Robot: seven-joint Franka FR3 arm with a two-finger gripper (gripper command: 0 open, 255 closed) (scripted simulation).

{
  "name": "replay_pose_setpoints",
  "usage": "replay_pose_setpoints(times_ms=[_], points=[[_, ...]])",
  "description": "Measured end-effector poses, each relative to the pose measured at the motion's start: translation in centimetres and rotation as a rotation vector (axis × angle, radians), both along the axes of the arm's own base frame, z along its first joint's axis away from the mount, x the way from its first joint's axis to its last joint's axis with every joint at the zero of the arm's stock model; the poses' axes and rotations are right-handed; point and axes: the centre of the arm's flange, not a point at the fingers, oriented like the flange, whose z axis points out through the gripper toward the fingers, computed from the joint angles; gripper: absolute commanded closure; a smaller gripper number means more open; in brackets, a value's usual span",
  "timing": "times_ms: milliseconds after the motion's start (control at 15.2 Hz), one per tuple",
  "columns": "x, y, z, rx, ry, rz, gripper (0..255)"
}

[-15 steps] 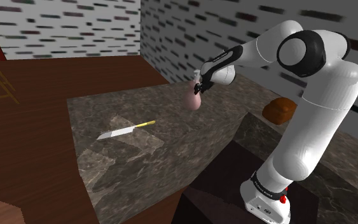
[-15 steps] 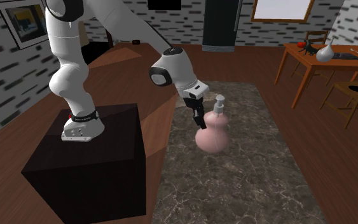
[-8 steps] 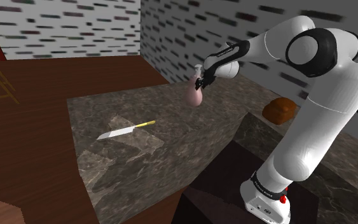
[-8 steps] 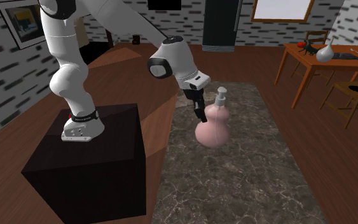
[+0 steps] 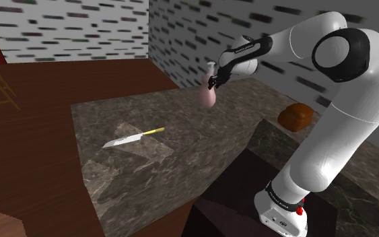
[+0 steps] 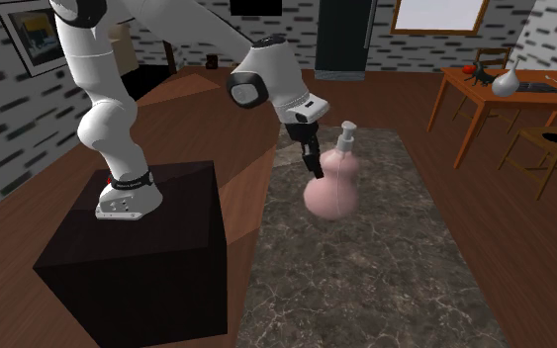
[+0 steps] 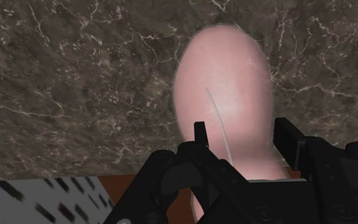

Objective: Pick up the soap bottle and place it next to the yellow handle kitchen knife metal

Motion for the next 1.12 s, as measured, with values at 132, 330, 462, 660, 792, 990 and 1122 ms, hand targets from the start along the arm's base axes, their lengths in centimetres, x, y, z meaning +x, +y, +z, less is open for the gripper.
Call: replay_pose_setpoints(times_ms=[132, 330, 462, 660, 792, 990, 1122], points=[[0.1, 0.0, 1.2, 0.000, 0.000, 0.000, 255], [0.1, 0.1, 2.7, 0.000, 0.000, 0.000, 255], [0.1, 0.0, 3.8, 0.000, 0.000, 0.000, 255], [-0.1, 0.1, 5.5, 0.000, 0.000, 0.000, 255], [0.0, 0.0, 6.4, 0.000, 0.000, 0.000, 255], [0.1, -0.1, 8.0, 0.000, 0.000, 0.000, 255], [0.1, 0.0, 9.1, 0.000, 0.000, 0.000, 255]])
